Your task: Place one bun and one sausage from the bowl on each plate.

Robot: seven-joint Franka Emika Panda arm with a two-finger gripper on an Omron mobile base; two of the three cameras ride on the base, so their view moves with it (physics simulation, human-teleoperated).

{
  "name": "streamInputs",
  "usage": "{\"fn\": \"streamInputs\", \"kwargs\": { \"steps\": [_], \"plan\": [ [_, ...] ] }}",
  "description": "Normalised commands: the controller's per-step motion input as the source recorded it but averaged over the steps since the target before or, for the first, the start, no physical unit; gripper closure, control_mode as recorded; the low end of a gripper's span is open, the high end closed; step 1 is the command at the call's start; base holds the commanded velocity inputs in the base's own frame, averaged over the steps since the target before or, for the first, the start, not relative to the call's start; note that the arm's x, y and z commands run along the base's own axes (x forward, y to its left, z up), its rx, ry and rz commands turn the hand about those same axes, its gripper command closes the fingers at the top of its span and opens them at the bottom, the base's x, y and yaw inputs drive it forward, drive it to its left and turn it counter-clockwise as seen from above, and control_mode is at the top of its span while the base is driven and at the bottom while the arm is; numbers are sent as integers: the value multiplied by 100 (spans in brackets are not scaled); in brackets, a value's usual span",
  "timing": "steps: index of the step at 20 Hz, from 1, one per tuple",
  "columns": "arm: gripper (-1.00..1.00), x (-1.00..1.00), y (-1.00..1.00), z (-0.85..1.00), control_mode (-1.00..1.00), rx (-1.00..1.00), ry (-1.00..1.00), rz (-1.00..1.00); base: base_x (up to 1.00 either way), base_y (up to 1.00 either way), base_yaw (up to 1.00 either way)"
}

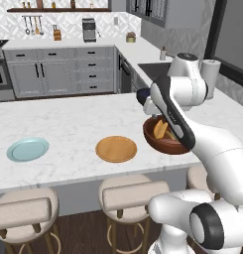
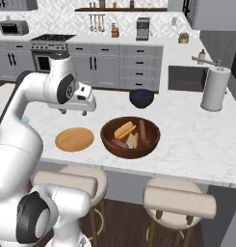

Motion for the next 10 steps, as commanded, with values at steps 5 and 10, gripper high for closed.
{"fn": "streamInputs", "kwargs": {
  "steps": [5,10],
  "plan": [
    [-100,2,-48,-2,-100,6,0,-13,0,0,0],
    [-100,8,-97,-17,-100,17,1,-29,0,0,0]
  ]
}}
